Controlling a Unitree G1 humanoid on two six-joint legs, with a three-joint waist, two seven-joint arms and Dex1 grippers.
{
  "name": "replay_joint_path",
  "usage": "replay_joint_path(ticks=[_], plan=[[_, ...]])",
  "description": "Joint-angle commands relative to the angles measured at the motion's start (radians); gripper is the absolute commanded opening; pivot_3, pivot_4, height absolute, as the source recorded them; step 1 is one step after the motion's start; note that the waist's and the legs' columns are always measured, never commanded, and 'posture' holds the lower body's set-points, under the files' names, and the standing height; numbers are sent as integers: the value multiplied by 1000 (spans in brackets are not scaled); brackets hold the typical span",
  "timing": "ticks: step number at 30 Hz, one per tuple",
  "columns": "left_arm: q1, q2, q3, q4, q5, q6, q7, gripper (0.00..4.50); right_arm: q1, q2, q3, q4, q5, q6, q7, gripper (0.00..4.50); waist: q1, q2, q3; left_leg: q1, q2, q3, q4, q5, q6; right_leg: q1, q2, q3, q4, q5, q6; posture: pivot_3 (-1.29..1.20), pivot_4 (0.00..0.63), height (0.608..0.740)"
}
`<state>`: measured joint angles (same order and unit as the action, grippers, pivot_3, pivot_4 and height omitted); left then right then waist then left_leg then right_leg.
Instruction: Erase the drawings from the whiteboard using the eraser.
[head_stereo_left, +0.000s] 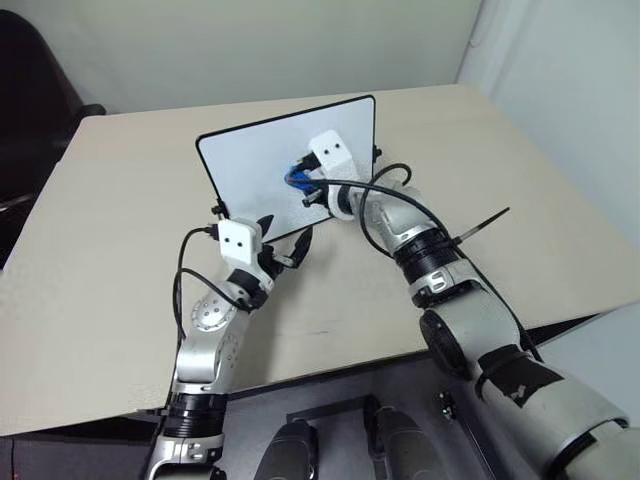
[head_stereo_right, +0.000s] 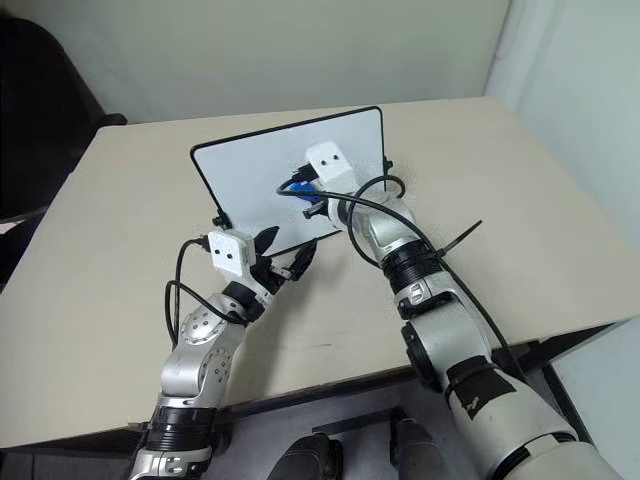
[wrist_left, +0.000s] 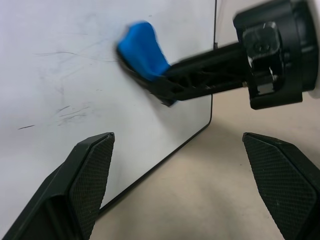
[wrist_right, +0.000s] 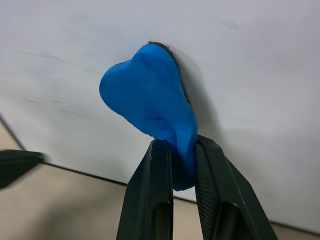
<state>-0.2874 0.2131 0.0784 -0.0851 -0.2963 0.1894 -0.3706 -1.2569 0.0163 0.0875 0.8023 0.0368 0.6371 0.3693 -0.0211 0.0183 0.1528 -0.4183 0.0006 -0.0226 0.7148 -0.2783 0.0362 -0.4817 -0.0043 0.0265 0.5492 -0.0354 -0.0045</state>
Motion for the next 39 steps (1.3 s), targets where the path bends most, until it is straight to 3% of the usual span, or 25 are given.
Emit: replay_joint_path(ticks=[1,11,22,32,39], plan=[[0,5,11,-54,-8,-20,-3,4500,-42,-37,-53,26,2,-27,-64,327,2,0,0,0,0,0,0,1,0,0,0,0,0,1,-1,0,150,740],[-6,11,15,-52,-11,-19,-6,4500,-21,-30,-49,-37,14,17,-36,327,0,0,0,0,0,0,0,3,0,-1,0,0,0,3,1,0,150,740],[-22,8,6,-39,-4,-20,-5,4500,64,41,37,-345,64,180,77,327,2,0,0,-1,0,0,0,1,0,-1,0,0,-1,2,2,0,150,740],[-31,7,7,-30,-5,-22,-6,4500,100,-93,-30,-431,81,238,62,327,16,0,0,-1,-2,0,0,0,1,1,-1,-1,-4,1,3,0,150,740],[-35,8,4,-28,-5,-21,-13,4500,239,-270,-42,-775,168,514,148,327,17,0,0,-1,-2,0,0,0,0,1,-1,-1,-4,0,5,0,150,740]])
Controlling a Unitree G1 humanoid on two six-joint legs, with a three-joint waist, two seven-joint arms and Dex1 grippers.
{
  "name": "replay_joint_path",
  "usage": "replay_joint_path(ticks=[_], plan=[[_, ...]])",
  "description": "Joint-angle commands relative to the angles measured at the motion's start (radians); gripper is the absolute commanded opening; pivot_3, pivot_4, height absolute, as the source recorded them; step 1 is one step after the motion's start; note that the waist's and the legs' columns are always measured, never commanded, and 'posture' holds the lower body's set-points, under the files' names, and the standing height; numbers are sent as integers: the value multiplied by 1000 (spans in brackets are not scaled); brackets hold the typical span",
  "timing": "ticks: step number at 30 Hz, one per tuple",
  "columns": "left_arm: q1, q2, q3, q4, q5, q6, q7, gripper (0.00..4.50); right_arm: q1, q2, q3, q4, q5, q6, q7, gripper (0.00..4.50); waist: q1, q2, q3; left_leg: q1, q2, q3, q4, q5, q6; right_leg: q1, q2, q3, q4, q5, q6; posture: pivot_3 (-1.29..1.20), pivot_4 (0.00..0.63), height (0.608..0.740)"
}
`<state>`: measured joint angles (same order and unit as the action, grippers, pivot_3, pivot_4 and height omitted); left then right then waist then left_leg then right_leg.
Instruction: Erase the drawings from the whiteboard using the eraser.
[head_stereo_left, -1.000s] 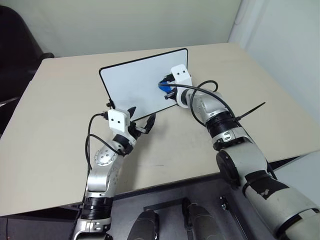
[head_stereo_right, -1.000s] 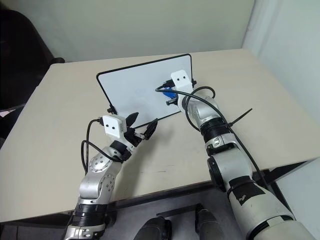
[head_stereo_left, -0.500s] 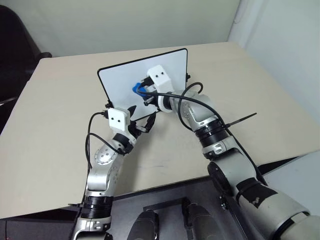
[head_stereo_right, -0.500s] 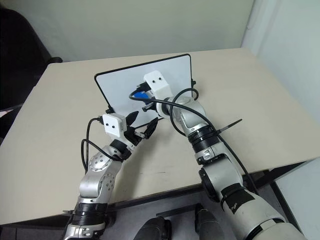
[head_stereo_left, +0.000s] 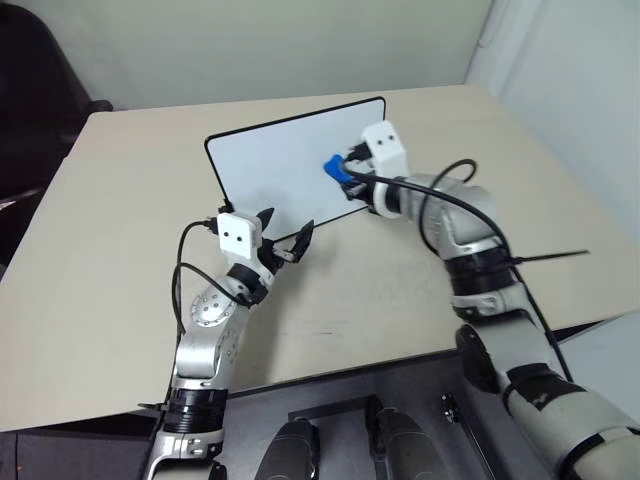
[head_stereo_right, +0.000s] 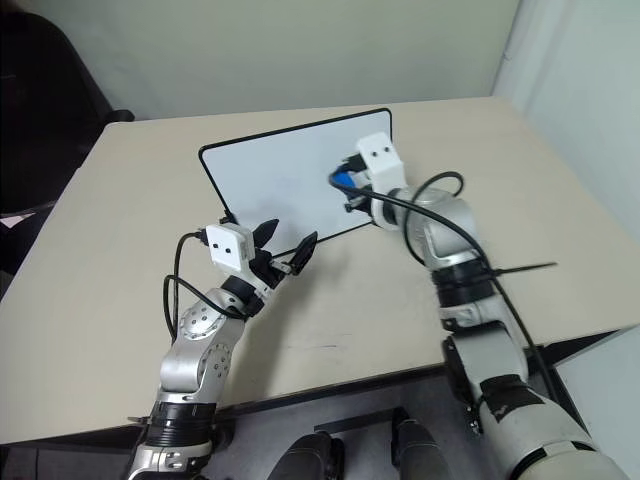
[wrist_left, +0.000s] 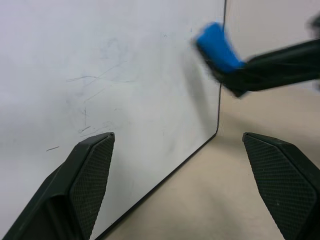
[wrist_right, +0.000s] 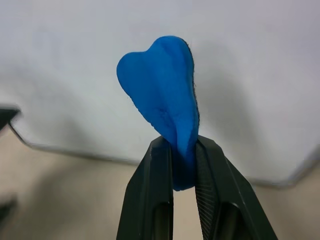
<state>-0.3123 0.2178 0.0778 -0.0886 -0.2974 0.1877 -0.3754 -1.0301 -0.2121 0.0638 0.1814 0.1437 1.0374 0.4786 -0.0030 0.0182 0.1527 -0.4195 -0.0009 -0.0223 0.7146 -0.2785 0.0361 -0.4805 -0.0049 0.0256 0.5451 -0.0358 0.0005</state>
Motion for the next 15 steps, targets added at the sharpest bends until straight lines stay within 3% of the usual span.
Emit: replay_joint_path(ticks=[1,5,15], plan=[[-11,4,3,-24,-3,-19,-9,4500,31,-64,-23,-201,87,164,52,327,-1,0,0,0,0,0,0,0,0,0,0,0,0,0,0,0,150,740],[-10,1,-4,-23,-2,-16,-15,4500,110,-135,-59,-382,162,388,48,327,-1,0,0,2,-1,1,1,0,0,2,0,1,0,0,0,0,150,740],[-7,-3,-12,-16,-2,-18,-21,4500,262,-343,-159,-581,293,577,71,327,1,0,0,6,-1,0,1,7,4,9,0,2,-1,-1,10,0,150,740]])
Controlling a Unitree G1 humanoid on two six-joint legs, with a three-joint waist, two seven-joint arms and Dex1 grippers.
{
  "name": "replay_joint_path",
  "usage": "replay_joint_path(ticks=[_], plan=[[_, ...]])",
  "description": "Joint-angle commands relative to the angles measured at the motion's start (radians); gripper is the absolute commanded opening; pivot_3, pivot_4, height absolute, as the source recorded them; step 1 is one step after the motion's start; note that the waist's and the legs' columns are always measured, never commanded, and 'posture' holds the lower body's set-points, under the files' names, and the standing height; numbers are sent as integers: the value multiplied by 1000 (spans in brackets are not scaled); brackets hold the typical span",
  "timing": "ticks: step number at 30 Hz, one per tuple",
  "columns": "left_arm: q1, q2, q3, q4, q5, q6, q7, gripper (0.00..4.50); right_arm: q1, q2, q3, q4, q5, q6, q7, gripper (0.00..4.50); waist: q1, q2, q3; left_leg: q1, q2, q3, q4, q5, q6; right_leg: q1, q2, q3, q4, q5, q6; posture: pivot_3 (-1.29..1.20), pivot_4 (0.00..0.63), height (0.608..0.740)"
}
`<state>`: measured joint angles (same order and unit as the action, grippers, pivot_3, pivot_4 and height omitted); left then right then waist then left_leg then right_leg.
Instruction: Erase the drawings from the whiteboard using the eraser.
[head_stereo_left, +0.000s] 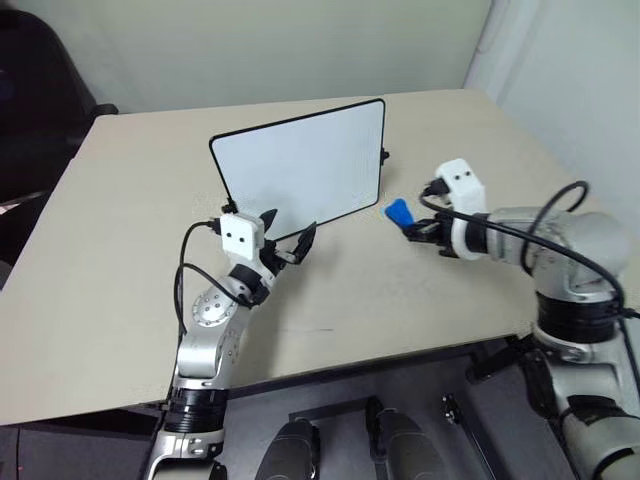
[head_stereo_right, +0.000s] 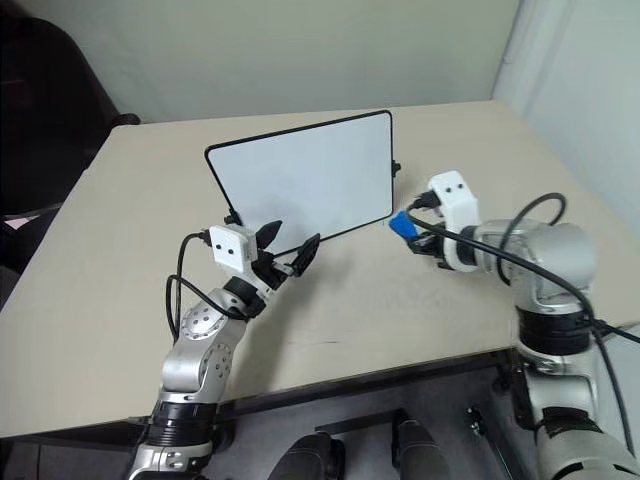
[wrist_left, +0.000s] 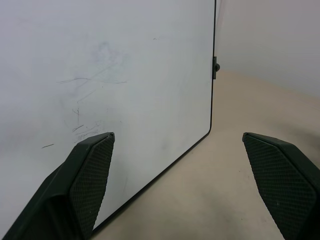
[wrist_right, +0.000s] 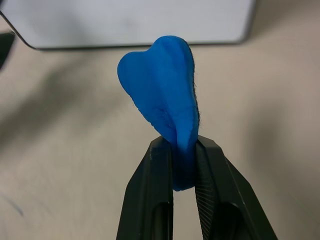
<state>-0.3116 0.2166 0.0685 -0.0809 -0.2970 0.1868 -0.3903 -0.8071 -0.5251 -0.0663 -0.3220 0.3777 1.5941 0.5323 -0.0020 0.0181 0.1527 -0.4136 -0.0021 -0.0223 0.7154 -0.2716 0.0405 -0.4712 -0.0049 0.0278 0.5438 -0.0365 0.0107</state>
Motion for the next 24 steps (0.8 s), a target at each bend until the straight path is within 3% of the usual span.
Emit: replay_joint_path(ticks=[1,6,15,16,24], plan=[[-8,-3,-3,-23,-1,-18,-6,4500,67,-40,-24,-99,73,20,12,327,-1,0,0,2,0,0,0,0,0,2,0,0,0,0,0,0,150,740],[-26,-8,-4,10,8,-36,-5,4500,192,-24,-17,-130,104,20,-55,327,-3,0,0,5,0,0,0,0,0,5,0,1,-2,-1,2,0,150,740],[-51,3,3,58,15,-53,-13,4500,252,-20,-8,-110,148,20,-126,327,-4,0,0,5,0,0,0,0,0,6,0,1,-4,-1,5,0,150,740],[-52,3,1,59,15,-53,-14,4500,252,-25,-7,-107,152,20,-129,1001,-3,0,0,5,0,0,0,0,1,6,0,1,-4,-1,5,0,150,740],[-53,2,-3,52,16,-46,-17,4500,236,-22,-33,-110,169,20,-143,3806,-3,0,0,5,0,0,0,-6,3,6,0,1,-4,-3,9,0,150,740]])
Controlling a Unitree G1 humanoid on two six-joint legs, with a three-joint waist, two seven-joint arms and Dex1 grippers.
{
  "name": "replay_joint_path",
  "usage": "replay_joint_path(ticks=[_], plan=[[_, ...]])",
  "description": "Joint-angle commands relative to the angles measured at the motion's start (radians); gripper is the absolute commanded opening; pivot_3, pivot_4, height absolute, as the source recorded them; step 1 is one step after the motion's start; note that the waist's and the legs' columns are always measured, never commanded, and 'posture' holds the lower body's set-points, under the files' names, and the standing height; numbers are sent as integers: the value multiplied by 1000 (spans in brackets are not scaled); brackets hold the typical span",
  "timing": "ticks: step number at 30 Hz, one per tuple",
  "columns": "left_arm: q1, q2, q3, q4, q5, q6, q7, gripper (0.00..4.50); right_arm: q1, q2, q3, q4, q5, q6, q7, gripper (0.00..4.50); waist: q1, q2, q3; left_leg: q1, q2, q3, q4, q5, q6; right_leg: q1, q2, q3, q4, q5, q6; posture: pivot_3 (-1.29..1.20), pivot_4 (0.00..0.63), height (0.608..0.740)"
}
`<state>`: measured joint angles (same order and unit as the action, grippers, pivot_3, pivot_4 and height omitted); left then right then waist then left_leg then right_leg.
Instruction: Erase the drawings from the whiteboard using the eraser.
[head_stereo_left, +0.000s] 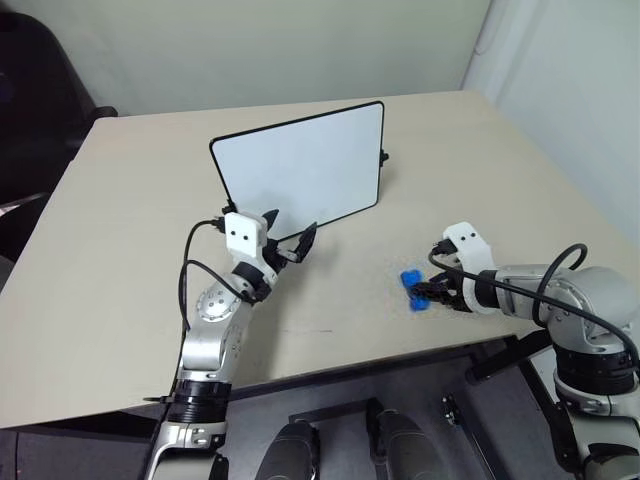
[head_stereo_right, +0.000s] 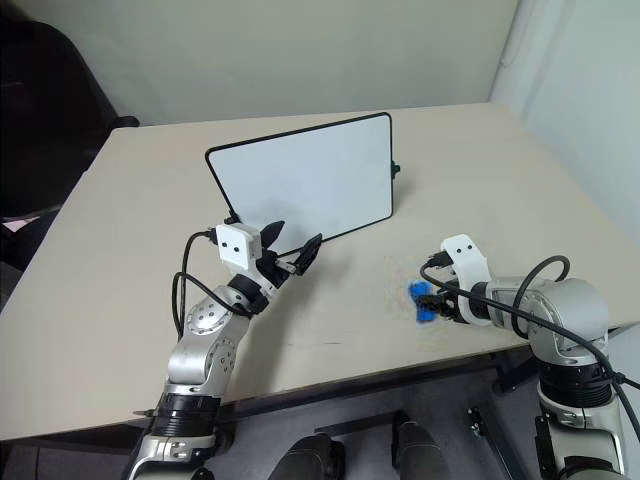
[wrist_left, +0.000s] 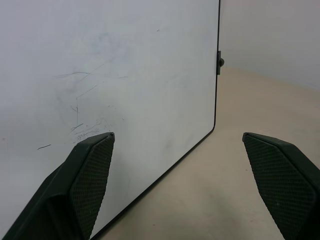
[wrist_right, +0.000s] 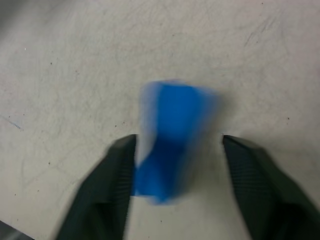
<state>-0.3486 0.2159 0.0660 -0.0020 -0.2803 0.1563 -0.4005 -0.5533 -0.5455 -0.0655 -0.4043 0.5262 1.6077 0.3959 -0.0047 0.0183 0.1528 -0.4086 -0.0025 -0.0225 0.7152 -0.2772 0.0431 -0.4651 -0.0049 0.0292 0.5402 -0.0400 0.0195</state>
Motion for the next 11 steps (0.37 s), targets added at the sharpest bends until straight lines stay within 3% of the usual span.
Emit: replay_joint_path(ticks=[1,7,11], plan=[[-14,1,-3,-29,0,-15,-6,4500,-16,-5,-38,-33,23,7,-4,4128,0,0,0,0,0,0,0,-1,0,0,0,0,0,0,0,0,150,740],[-7,-6,-5,-35,-1,-14,-8,4500,35,12,-103,-138,-9,-220,-6,4128,4,0,0,0,0,0,0,-4,1,0,0,0,0,-3,2,0,150,740],[-10,-8,-5,-28,-9,-15,-19,4500,42,48,-155,-156,13,-268,-8,4128,3,0,0,0,-1,0,0,-5,2,0,0,0,0,-3,2,0,150,740]])
